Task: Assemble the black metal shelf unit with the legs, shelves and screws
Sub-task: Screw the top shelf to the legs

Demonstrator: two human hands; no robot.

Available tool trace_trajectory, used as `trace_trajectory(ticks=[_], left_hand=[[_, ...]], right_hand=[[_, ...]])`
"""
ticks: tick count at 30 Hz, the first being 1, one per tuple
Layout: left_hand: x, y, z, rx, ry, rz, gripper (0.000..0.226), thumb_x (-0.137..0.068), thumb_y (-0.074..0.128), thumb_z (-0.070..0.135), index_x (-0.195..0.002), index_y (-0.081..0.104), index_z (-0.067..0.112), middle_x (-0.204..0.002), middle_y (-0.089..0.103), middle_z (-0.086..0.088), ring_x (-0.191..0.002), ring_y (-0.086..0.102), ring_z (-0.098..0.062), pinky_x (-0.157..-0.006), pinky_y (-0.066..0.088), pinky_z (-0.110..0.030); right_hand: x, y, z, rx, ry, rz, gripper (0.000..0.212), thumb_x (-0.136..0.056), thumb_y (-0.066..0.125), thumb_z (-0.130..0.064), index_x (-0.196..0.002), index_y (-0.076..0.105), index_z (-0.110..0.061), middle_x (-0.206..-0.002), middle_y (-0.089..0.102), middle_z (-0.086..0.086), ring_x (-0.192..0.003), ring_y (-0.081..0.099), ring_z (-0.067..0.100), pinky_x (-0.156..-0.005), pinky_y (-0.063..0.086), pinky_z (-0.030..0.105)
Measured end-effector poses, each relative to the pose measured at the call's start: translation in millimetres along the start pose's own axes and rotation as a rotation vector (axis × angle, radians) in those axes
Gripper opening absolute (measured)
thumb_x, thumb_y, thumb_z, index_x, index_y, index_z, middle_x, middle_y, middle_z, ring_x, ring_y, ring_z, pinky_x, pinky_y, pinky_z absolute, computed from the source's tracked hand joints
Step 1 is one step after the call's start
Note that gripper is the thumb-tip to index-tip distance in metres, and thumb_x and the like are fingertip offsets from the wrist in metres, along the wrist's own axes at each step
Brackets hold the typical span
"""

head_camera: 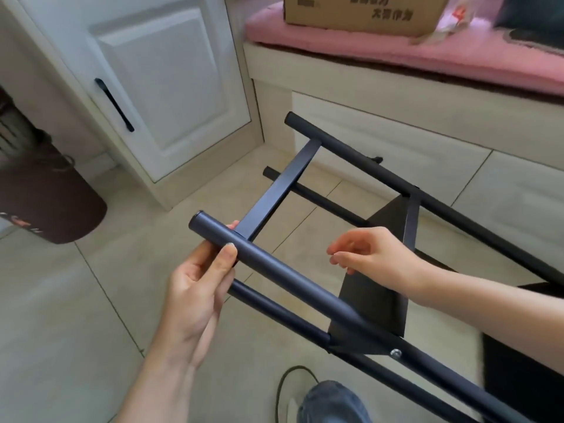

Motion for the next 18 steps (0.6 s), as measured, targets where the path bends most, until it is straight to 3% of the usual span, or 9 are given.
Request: trace_trajectory(ticks=[2, 4, 6, 9, 12, 15, 18], left_hand=[[1.7, -5.7, -17.6, 0.031, -0.034, 0.008, 0.073, -0.046, 0.096, 0.054, -0.111, 0.078, 0.024, -0.124, 0.072, -0.003, -0.122, 0.064, -0.014, -0.114, 0.041, -0.040], [0.8, -12.6, -35.4, 0.057, -0.072, 0.029, 0.055, -0.060, 0.092, 0.043, -0.108, 0.079, 0.022, -0.120, 0.073, -0.003, -0.120, 0.065, -0.014, -0.116, 0.037, -0.044], [0.0, -19.3, -53.7, 0.075, -0.097, 0.078, 0.036, -0.077, 0.074, 0.029, -0.111, 0.074, 0.018, -0.117, 0.074, -0.001, -0.119, 0.065, -0.014, -0.118, 0.035, -0.049], [-0.1, -27.9, -76.7, 0.110, -0.140, 0.132, 0.032, -0.083, 0.061, 0.019, -0.115, 0.068, 0.016, -0.116, 0.074, 0.000, -0.118, 0.066, -0.014, -0.118, 0.034, -0.052], [-2.2, -39.9, -94.9, 0.150, -0.168, 0.122, 0.025, -0.084, 0.071, 0.025, -0.108, 0.073, 0.020, -0.118, 0.073, -0.002, -0.121, 0.064, -0.017, -0.118, 0.033, -0.052], [-2.6, -50.9, -109.9, 0.168, -0.194, 0.075, 0.048, -0.066, 0.091, 0.041, -0.109, 0.078, 0.025, -0.123, 0.071, -0.002, -0.124, 0.062, -0.017, -0.118, 0.033, -0.051], [-5.0, -57.9, -119.4, 0.182, -0.208, 0.096, 0.040, -0.073, 0.088, 0.034, -0.110, 0.078, 0.024, -0.128, 0.069, -0.005, -0.128, 0.060, -0.021, -0.119, 0.032, -0.052]], right_hand=[[-7.5, 6.9, 6.1, -0.024, 0.056, -0.042, 0.011, -0.093, 0.064, -0.012, -0.097, 0.073, -0.016, -0.092, 0.074, -0.003, -0.086, 0.070, 0.011, -0.070, 0.056, 0.017], [-14.9, 13.9, 9.1, -0.025, 0.112, -0.090, 0.011, -0.093, 0.063, -0.011, -0.096, 0.073, -0.014, -0.093, 0.073, 0.001, -0.087, 0.069, 0.012, -0.067, 0.055, 0.016], [-22.4, 22.5, 13.6, 0.015, 0.147, -0.160, 0.011, -0.095, 0.061, -0.012, -0.096, 0.073, -0.013, -0.093, 0.073, 0.005, -0.086, 0.069, 0.015, -0.067, 0.056, 0.017], [-31.9, 34.3, 22.4, 0.097, 0.142, -0.258, 0.011, -0.095, 0.061, -0.014, -0.096, 0.072, -0.014, -0.090, 0.073, 0.002, -0.083, 0.068, 0.013, -0.068, 0.057, 0.018], [-39.0, 42.4, 30.0, 0.128, 0.164, -0.328, 0.010, -0.096, 0.061, -0.016, -0.098, 0.071, -0.016, -0.089, 0.072, 0.000, -0.080, 0.068, 0.010, -0.068, 0.056, 0.017], [-49.2, 58.3, 31.9, 0.107, 0.181, -0.365, 0.009, -0.095, 0.061, -0.015, -0.098, 0.070, -0.017, -0.089, 0.072, 0.000, -0.080, 0.069, 0.011, -0.069, 0.057, 0.018], [-64.6, 83.6, 30.1, 0.026, 0.173, -0.340, 0.012, -0.095, 0.061, -0.012, -0.104, 0.068, -0.015, -0.092, 0.073, 0.004, -0.085, 0.070, 0.015, -0.069, 0.058, 0.019]])
Point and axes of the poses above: each hand's wrist, its own x-axis away from the middle knuckle, its own y-axis out of the palm, z = x × y, the point moved 4 cm from there along -x, towards the middle knuckle
